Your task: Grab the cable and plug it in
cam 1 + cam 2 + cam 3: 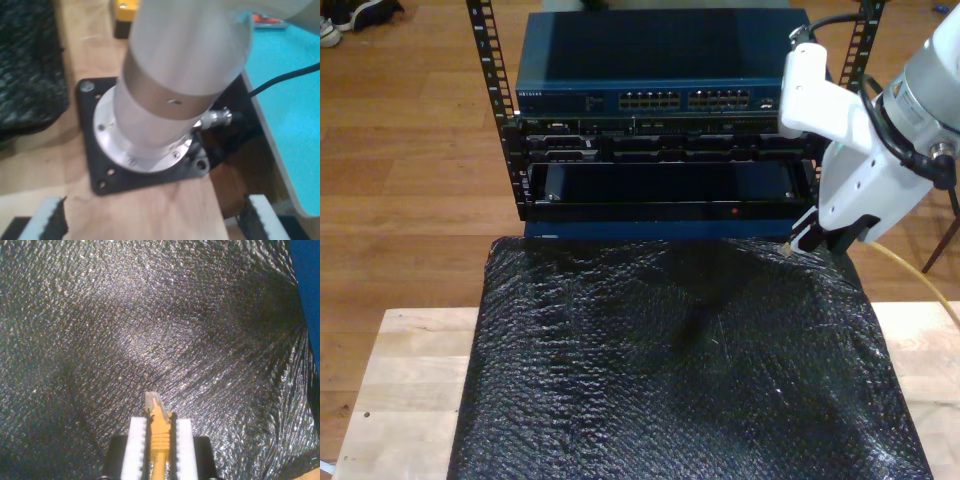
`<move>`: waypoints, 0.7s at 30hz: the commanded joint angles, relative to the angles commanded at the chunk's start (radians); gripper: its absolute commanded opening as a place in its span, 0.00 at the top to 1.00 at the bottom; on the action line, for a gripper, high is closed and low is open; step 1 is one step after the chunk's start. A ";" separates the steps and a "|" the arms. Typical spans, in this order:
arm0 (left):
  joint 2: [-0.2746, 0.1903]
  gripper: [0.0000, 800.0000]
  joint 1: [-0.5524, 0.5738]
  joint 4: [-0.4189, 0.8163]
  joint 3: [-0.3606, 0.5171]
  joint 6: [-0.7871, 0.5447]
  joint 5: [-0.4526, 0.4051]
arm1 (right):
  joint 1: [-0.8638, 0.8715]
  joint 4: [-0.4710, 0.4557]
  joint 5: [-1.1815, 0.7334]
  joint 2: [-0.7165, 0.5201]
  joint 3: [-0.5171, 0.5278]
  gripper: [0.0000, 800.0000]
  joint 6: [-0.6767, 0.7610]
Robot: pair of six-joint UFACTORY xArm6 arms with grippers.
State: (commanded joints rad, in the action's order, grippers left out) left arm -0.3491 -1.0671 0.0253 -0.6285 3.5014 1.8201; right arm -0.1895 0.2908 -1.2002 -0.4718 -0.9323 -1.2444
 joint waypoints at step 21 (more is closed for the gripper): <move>-0.097 0.00 -0.129 0.091 0.255 -0.147 -0.238 | 0.000 -0.002 0.000 0.017 0.002 1.00 0.000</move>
State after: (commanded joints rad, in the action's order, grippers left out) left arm -0.4457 -1.1960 0.1158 -0.3738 3.3541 1.5823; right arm -0.1895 0.2892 -1.2002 -0.4549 -0.9308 -1.2444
